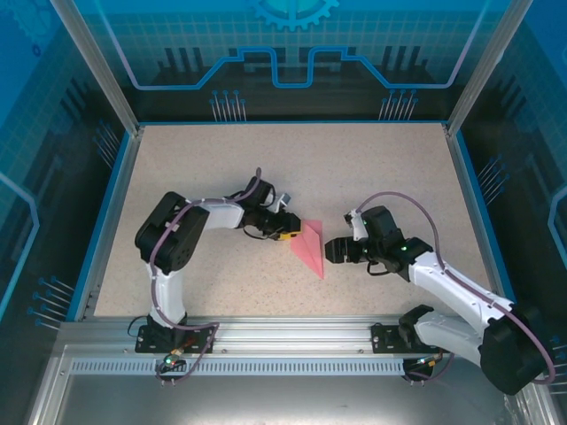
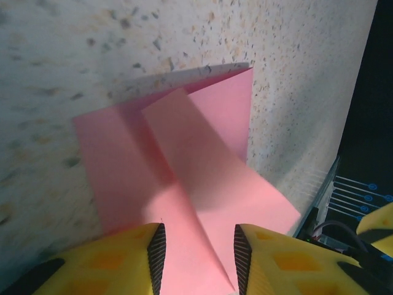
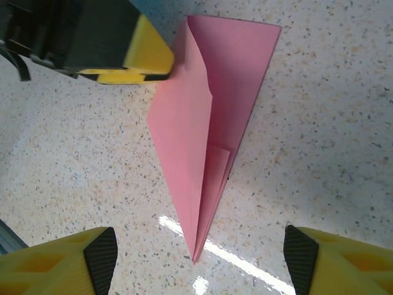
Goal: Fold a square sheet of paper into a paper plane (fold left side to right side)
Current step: Turn over the paper at the center of the table.
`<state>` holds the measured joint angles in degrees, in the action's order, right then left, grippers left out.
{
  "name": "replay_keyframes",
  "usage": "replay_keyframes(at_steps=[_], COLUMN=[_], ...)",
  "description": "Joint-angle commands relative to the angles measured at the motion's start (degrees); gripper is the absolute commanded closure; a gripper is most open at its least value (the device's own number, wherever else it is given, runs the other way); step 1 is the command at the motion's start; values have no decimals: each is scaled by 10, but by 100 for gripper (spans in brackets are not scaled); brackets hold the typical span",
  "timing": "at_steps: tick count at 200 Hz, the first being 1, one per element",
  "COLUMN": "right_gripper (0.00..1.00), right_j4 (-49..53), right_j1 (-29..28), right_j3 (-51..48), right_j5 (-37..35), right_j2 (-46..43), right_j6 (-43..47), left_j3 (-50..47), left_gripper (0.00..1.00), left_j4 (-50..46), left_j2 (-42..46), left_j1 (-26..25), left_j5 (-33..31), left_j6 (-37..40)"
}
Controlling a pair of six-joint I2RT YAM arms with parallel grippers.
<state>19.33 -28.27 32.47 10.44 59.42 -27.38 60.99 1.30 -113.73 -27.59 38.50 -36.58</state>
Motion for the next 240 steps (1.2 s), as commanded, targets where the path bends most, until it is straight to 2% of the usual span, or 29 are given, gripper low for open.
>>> replay_keyframes(at_steps=[1, 59, 87, 112, 129, 170, 196, 223, 240], right_gripper=[25, 23, 19, 12, 1, 1, 1, 1, 1], right_j4=[20, 21, 6, -24, -51, -114, -198, -340, -406], right_j1=[10, 27, 54, 93, 122, 193, 223, 224, 221], right_j3=[-13, -20, -37, -61, -79, -102, -114, -123, -118], right_j5=[-11, 9, 43, 103, 145, 257, 340, 412, 433], right_j2=[-6, -22, -34, -38, -44, -33, -10, 13, 23], right_j6=[1, 1, -5, -14, -25, -42, -75, -147, -179], left_j3=[38, 69, 89, 90, 87, 86, 84, 88, 92], left_gripper=[63, 64, 75, 87, 91, 97, 99, 99, 99], left_j4=[9, 3, 0, 2, 2, -20, -33, -44, -39], left_j2=[-22, -62, -62, -46, -23, 55, 115, 165, 183], left_j1=[-12, -22, -26, -26, -25, -17, -4, 4, 4], left_j5=[17, 20, 24, 24, 22, 12, 10, 12, 20], left_j6=[-8, -16, -13, -7, 1, 20, 23, 21, 10])
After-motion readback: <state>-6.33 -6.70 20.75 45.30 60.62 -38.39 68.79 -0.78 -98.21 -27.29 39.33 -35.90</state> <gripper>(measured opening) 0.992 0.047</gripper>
